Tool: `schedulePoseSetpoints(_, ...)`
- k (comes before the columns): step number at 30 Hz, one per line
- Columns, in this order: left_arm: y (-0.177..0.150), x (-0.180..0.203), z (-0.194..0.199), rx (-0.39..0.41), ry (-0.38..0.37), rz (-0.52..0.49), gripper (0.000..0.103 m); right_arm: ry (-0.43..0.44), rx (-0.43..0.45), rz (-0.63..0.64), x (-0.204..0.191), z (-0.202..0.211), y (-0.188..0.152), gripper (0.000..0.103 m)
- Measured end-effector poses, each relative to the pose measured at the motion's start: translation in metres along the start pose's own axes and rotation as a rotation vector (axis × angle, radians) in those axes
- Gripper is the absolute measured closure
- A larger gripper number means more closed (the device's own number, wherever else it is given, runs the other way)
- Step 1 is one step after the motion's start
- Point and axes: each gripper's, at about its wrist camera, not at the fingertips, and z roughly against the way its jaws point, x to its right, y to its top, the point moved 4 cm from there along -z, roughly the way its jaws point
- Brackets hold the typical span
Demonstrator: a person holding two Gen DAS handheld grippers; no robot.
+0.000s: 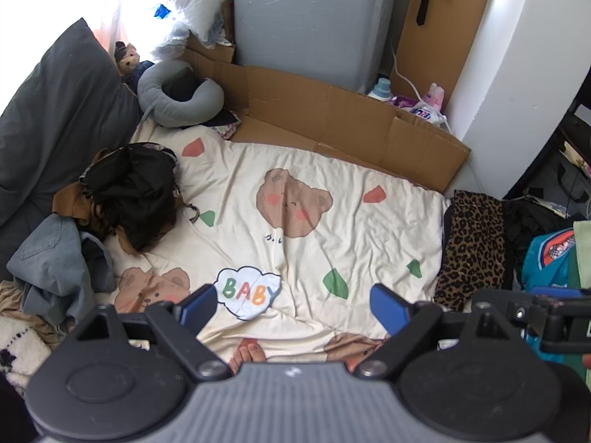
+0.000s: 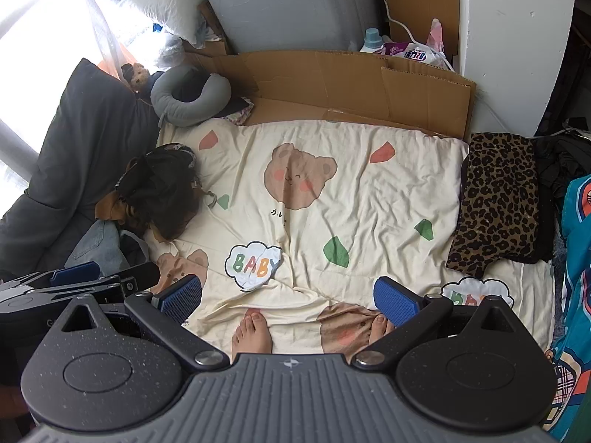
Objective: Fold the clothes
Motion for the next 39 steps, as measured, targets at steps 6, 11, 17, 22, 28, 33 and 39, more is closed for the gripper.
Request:
schedulePoseSetpoints(6, -0.0010, -0.0009, -0.0001, 0.000, 0.001, 0.000, 0.012, -0.001, 0.000, 0.001, 0.0004, 0.0001, -0.0005, 0.001)
schedulePoseSetpoints(11, -0.0012, -0.0003, -0.0007, -0.001, 0.002, 0.001, 0.012, -0.001, -0.001, 0.001, 0.0010, 0.0002, -0.0011, 0.001)
schedulePoseSetpoints(17, 0.0003, -0.0004, -0.0007, -0.002, 0.001, 0.004, 0.012, -0.002, -0.002, 0.000, 0.0001, 0.0002, -0.0005, 0.001)
schedulePoseSetpoints(22, 0.0015, -0.0027, -0.0007, -0.002, -0.004, 0.007, 0.012, -0.001, -0.002, -0.001, -0.0005, -0.0001, 0.0005, 0.001)
schedulePoseSetpoints(28, 0.0021, -0.0050, 0.0002, 0.001, -0.007, 0.011, 0.012, 0.001, -0.001, -0.002, -0.0004, -0.0005, 0.0003, 0.001)
schedulePoseSetpoints(33, 0.0015, -0.0036, 0.0002, 0.001, -0.016, 0.010, 0.012, 0.002, 0.000, -0.001, -0.0007, -0.0006, 0.0001, 0.001)
schedulePoseSetpoints(39, 0.0011, -0.0018, 0.0007, 0.004, -0.019, 0.002, 0.012, -0.011, -0.005, 0.014, -0.0001, -0.0009, 0.0012, 0.001)
